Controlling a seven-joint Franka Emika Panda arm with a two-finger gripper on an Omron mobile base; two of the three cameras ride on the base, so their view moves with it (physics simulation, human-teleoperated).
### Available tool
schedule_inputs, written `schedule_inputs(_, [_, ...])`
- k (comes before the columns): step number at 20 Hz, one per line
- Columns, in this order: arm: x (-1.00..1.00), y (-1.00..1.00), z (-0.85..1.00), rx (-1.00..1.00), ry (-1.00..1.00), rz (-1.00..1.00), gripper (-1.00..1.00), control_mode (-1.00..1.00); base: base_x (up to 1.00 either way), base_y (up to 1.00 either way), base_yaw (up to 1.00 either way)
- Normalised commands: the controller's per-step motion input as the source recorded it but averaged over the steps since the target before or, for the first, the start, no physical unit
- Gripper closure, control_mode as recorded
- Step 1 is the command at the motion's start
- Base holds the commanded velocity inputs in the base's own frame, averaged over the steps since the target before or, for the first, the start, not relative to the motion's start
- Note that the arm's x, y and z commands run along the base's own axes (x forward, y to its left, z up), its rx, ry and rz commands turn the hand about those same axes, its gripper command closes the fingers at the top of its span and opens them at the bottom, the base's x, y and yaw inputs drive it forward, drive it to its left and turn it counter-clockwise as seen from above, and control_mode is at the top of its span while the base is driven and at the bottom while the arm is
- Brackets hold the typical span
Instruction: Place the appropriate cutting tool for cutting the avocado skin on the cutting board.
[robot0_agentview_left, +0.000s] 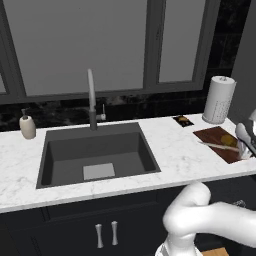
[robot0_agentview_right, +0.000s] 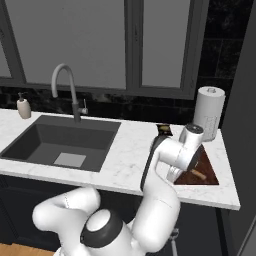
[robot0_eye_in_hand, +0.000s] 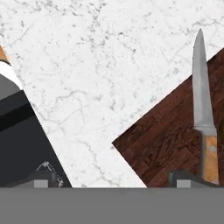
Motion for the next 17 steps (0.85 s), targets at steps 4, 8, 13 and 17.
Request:
schedule_inputs(4, [-0.78,0.59,0.30,0.00,-0.21,0.11,-1.00,-1.00,0.00,0.00,0.00])
schedule_inputs(8, [-0.76,0.59,0.38,0.00,-0.20,0.11,-1.00,-1.00,0.00,0.00,0.00])
schedule_inputs(13, [-0.77,0.57,0.46,0.00,-0.19,0.10,-1.00,-1.00,0.00,0.00,0.00])
schedule_inputs(17, [-0.75,0.60,0.52,-0.01,-0.18,0.10,-1.00,-1.00,0.00,0.00,0.00])
